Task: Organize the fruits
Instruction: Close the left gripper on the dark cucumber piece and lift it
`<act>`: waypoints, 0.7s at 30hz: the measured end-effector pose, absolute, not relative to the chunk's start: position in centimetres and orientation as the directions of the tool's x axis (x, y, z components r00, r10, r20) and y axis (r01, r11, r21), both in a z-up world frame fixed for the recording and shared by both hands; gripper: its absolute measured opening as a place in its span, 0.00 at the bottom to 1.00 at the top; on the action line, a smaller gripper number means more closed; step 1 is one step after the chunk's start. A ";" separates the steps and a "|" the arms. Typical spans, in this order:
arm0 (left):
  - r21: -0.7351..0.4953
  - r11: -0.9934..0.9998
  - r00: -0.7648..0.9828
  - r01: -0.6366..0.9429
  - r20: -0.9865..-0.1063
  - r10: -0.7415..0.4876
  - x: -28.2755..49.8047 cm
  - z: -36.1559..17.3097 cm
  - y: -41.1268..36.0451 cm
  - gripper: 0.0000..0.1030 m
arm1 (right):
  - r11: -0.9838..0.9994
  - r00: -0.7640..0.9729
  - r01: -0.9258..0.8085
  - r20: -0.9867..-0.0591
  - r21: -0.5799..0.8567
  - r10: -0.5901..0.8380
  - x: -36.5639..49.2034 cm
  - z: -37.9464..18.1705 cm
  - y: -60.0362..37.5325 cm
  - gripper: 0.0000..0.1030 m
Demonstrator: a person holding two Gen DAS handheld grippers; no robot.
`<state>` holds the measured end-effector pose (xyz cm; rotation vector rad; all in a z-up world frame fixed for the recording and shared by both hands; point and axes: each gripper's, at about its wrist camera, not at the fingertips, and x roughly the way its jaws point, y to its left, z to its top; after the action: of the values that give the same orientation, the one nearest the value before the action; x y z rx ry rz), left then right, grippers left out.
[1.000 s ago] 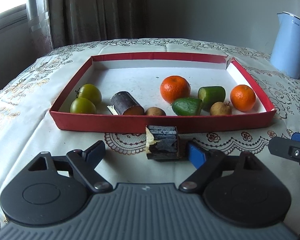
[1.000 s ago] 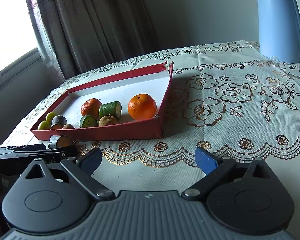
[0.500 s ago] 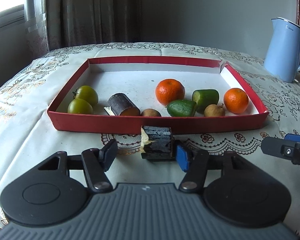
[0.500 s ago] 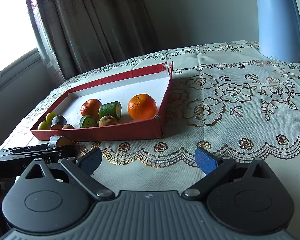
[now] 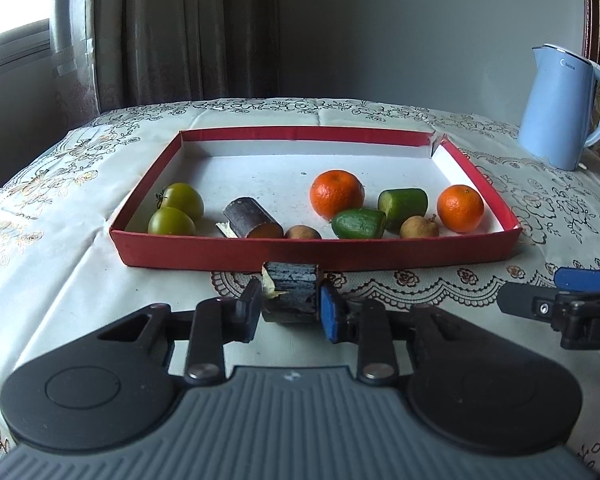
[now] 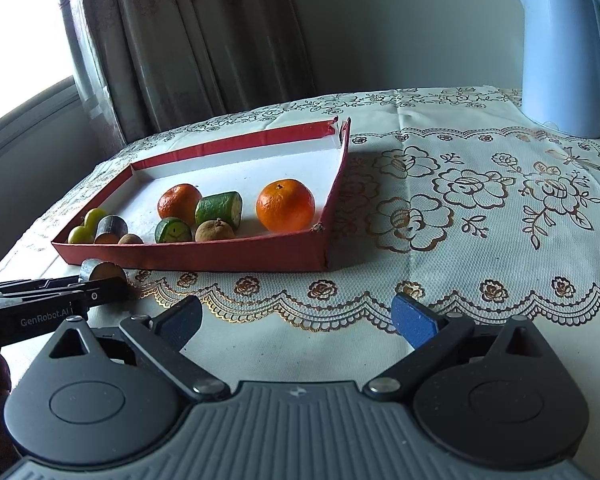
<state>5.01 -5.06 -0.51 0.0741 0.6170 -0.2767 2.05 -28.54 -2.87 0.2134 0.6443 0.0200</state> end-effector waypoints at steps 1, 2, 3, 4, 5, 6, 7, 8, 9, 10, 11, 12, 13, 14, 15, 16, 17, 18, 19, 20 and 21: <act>-0.020 0.960 0.779 0.280 -0.580 -0.239 4.9 -0.4 -4.8 0.26 | 0.978 0.800 0.048 -0.594 0.203 0.084 2.0 -2.9 -28.5 0.99; -0.017 0.959 0.781 0.282 -0.576 -0.240 4.8 -0.4 -4.6 0.26 | 0.978 0.801 0.048 -0.593 0.205 0.085 2.0 -2.9 -28.5 0.99; -0.014 0.960 0.784 0.281 -0.573 -0.238 4.7 -0.3 -4.4 0.26 | 0.978 0.801 0.048 -0.593 0.205 0.086 2.0 -2.9 -28.5 0.99; -0.015 0.960 0.788 0.281 -0.567 -0.240 4.5 -0.3 -4.1 0.26 | 0.977 0.801 0.048 -0.593 0.206 0.086 2.0 -2.9 -28.5 0.99; -0.022 0.958 0.789 0.287 -0.561 -0.249 4.4 -0.4 -3.7 0.26 | 0.978 0.801 0.048 -0.593 0.205 0.086 2.0 -2.9 -28.5 0.99; -0.030 0.955 0.789 0.294 -0.557 -0.260 4.3 -0.4 -3.4 0.26 | 0.978 0.800 0.048 -0.593 0.205 0.085 2.0 -2.9 -28.5 0.99; -0.037 0.953 0.788 0.302 -0.553 -0.271 4.3 -0.4 -3.2 0.26 | 0.978 0.800 0.048 -0.593 0.205 0.085 2.0 -2.9 -28.5 0.99; -0.047 0.949 0.785 0.312 -0.549 -0.285 4.2 -0.5 -2.9 0.26 | 0.978 0.800 0.048 -0.593 0.205 0.085 2.0 -2.9 -28.5 0.99; -0.056 0.945 0.781 0.322 -0.548 -0.299 4.2 -0.6 -2.7 0.26 | 0.978 0.800 0.048 -0.593 0.205 0.085 2.0 -2.9 -28.5 0.99; -0.064 0.942 0.778 0.331 -0.546 -0.310 4.1 -0.6 -2.5 0.26 | 0.978 0.801 0.048 -0.593 0.205 0.086 2.0 -2.9 -28.5 0.99; -0.072 0.938 0.776 0.338 -0.543 -0.321 4.1 -0.6 -2.3 0.26 | 0.977 0.801 0.048 -0.593 0.206 0.086 2.0 -2.9 -28.5 0.99; -0.075 0.935 0.773 0.348 -0.541 -0.331 4.0 -0.7 -2.2 0.27 | 0.977 0.801 0.048 -0.593 0.206 0.086 2.0 -2.9 -28.5 0.99; -0.076 0.932 0.770 0.355 -0.542 -0.337 4.0 -0.7 -2.1 0.31 | 0.977 0.801 0.048 -0.593 0.206 0.086 2.0 -2.9 -28.5 0.99; -0.074 0.931 0.768 0.357 -0.544 -0.338 4.0 -0.8 -2.0 0.34 | 0.977 0.801 0.048 -0.593 0.206 0.086 2.0 -2.9 -28.5 0.99; -0.070 0.934 0.772 0.351 -0.543 -0.331 3.9 -0.9 -1.9 0.41 | 0.977 0.801 0.048 -0.593 0.207 0.086 2.0 -2.8 -28.5 0.99; -0.066 0.935 0.774 0.347 -0.543 -0.326 3.9 -1.0 -1.8 0.43 | 0.977 0.801 0.047 -0.592 0.208 0.087 2.1 -2.9 -28.5 0.99; -0.063 0.936 0.772 0.347 -0.546 -0.324 3.9 -1.1 -1.8 0.43 | 0.977 0.801 0.047 -0.591 0.210 0.088 2.1 -2.9 -28.5 0.99; -0.065 0.935 0.768 0.350 -0.551 -0.325 3.9 -1.3 -1.7 0.44 | 0.976 0.802 0.047 -0.591 0.211 0.089 2.1 -2.9 -28.5 0.99; -0.067 0.936 0.767 0.347 -0.554 -0.324 4.0 -1.4 -1.7 0.44 | 0.976 0.802 0.047 -0.591 0.211 0.089 2.1 -2.8 -28.5 0.99; -0.067 0.938 0.766 0.339 -0.559 -0.317 4.2 -1.5 -1.7 0.44 | 0.976 0.802 0.047 -0.591 0.211 0.089 2.1 -2.8 -28.5 0.99; -0.068 0.938 0.765 0.339 -0.561 -0.317 4.3 -1.6 -1.7 0.43 | 0.976 0.802 0.047 -0.590 0.213 0.090 2.1 -2.8 -28.6 0.99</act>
<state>4.25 -1.72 -1.56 0.0385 0.6023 -0.3561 2.06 -28.56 -2.83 0.2223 0.6408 0.0230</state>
